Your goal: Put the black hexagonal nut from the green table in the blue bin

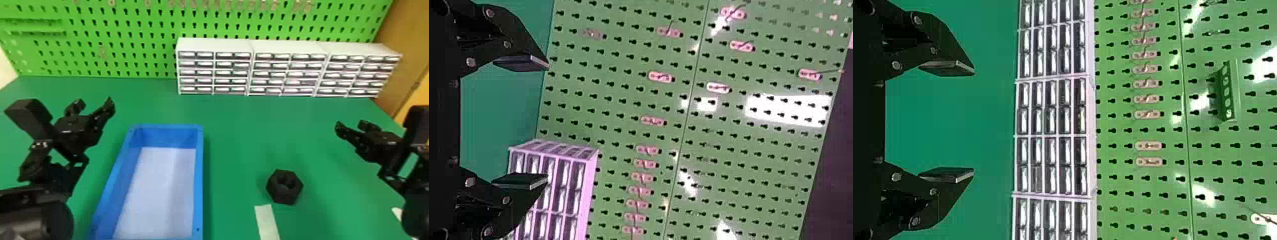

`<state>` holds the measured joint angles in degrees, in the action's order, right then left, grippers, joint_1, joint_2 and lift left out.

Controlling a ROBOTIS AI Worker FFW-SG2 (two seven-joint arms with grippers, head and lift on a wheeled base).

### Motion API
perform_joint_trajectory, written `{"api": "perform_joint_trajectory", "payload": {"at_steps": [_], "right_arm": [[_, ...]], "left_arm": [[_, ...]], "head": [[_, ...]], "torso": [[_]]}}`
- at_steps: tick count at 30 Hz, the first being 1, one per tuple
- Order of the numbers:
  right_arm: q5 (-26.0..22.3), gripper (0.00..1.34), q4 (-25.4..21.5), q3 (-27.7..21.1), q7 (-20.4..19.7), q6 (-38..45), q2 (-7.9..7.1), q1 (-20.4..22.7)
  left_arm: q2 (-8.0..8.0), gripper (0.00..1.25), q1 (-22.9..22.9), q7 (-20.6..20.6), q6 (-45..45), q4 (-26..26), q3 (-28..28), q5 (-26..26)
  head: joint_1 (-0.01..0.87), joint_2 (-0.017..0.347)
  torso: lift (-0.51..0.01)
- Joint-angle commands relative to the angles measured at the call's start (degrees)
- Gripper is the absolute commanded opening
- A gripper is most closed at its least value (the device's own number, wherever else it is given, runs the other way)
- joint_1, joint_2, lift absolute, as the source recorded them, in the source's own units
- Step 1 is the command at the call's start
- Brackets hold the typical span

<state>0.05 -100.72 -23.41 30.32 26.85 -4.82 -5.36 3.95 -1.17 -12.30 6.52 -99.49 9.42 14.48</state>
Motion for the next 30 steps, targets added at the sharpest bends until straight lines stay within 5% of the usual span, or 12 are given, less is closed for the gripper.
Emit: {"api": "perform_joint_trajectory", "payload": {"at_steps": [1, 11, 30], "right_arm": [[-0.1, 0.80, 0.0, 0.0, 0.0, 0.1, -0.01, 0.0], [-5.2, 0.80, -1.5, 0.1, 0.0, 9.5, -1.50, -1.4], [-2.4, 0.80, -11.3, 6.4, 0.0, 40.6, -5.55, -7.8]], "left_arm": [[0.00, 0.79, 0.2, 0.0, 0.0, 0.0, -1.4, -0.1], [0.00, 0.79, 0.6, 0.0, 0.1, 0.0, -1.5, -0.1], [0.09, 0.79, 1.2, 0.0, 0.0, -0.1, -2.7, -0.1]], "head": [[0.691, 0.009], [0.691, 0.009], [0.691, 0.009]], "torso": [[-0.097], [-0.097], [-0.097]]}}
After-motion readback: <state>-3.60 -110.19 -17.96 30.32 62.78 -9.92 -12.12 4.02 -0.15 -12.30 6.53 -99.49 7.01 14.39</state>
